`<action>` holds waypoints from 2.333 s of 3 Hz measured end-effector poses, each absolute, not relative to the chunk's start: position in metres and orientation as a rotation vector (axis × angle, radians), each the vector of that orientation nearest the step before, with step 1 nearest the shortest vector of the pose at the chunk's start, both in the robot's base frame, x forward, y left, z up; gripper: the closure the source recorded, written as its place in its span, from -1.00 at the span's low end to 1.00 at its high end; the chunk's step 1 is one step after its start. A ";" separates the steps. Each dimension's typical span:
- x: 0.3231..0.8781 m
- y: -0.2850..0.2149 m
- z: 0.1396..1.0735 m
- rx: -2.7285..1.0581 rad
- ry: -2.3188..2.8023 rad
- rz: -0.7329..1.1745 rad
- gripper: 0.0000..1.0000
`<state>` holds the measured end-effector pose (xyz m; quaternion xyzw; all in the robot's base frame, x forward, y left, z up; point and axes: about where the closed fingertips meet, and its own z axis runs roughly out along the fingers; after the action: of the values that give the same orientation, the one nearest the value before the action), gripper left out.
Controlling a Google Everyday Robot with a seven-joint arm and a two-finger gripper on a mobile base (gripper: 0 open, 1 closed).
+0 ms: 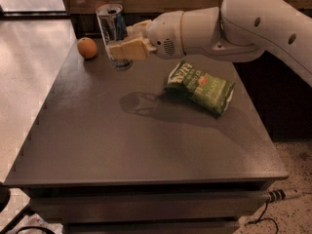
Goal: Move redbull can near orange
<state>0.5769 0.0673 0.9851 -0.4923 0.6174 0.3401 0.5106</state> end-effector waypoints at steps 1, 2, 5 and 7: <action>0.621 0.054 0.995 -1.094 1.517 0.745 1.00; 0.657 0.041 0.989 -1.008 1.547 0.687 1.00; 0.712 0.036 0.960 -0.915 1.596 0.654 1.00; 0.778 0.055 0.925 -0.892 1.647 0.680 1.00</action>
Offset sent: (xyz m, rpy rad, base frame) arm 0.1296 -0.0516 -0.0043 0.0414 -0.0248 -0.3370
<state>0.7783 0.0551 0.9249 -0.3760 0.6938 0.2863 0.5434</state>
